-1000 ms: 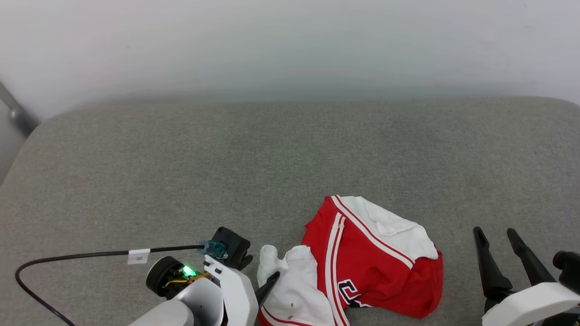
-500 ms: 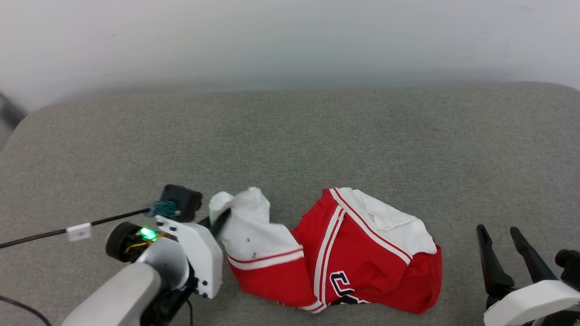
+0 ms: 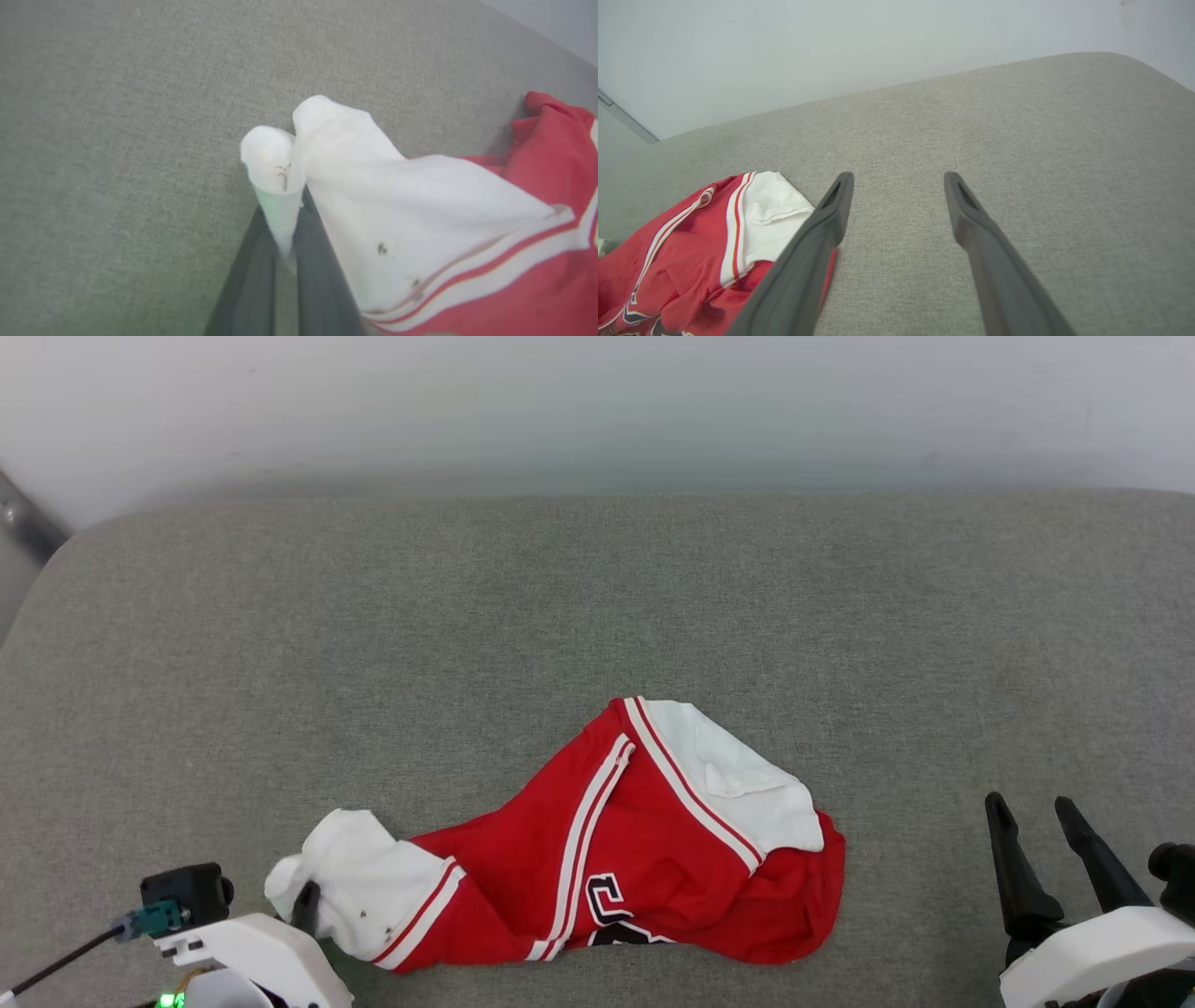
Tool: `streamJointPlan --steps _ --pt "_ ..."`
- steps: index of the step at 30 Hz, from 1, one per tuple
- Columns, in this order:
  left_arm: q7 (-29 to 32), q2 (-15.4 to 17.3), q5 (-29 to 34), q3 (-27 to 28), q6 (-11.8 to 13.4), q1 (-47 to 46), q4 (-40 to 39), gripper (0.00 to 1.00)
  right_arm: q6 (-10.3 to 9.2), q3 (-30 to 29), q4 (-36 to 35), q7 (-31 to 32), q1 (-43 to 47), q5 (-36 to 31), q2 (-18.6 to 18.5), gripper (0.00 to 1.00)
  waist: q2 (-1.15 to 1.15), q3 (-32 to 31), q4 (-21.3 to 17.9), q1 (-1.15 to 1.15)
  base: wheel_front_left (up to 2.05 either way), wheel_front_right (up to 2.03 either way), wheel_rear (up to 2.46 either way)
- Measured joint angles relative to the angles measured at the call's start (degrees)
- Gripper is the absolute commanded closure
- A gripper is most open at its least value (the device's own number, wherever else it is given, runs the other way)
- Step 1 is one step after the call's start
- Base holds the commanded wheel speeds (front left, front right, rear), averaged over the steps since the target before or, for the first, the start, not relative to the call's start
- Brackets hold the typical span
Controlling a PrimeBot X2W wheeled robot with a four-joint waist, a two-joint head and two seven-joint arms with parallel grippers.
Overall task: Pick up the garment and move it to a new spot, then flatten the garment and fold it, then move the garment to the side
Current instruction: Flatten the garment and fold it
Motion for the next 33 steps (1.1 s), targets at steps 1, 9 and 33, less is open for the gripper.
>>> streamJointPlan --steps 1,9,33 --pt "0.0 -0.5 -0.6 -0.1 -0.3 0.7 0.6 1.00 -0.01 0.0 0.0 0.0 -0.1 -0.1 0.0 0.00 0.00 0.1 0.1 0.00 0.00 0.00 0.00" --pt "-5.7 -2.2 3.2 -1.5 -1.4 -0.9 4.3 0.00 0.00 -0.3 -0.2 0.6 -0.8 -0.9 0.0 0.00 0.00 -1.1 0.4 0.00 0.00 0.00 0.00" --pt "-14.9 -2.9 22.6 -4.8 6.0 -0.2 -12.8 0.00 -0.01 -0.6 -0.8 5.4 2.7 -2.1 0.0 0.00 0.00 -7.9 0.9 0.00 0.00 0.00 0.00"
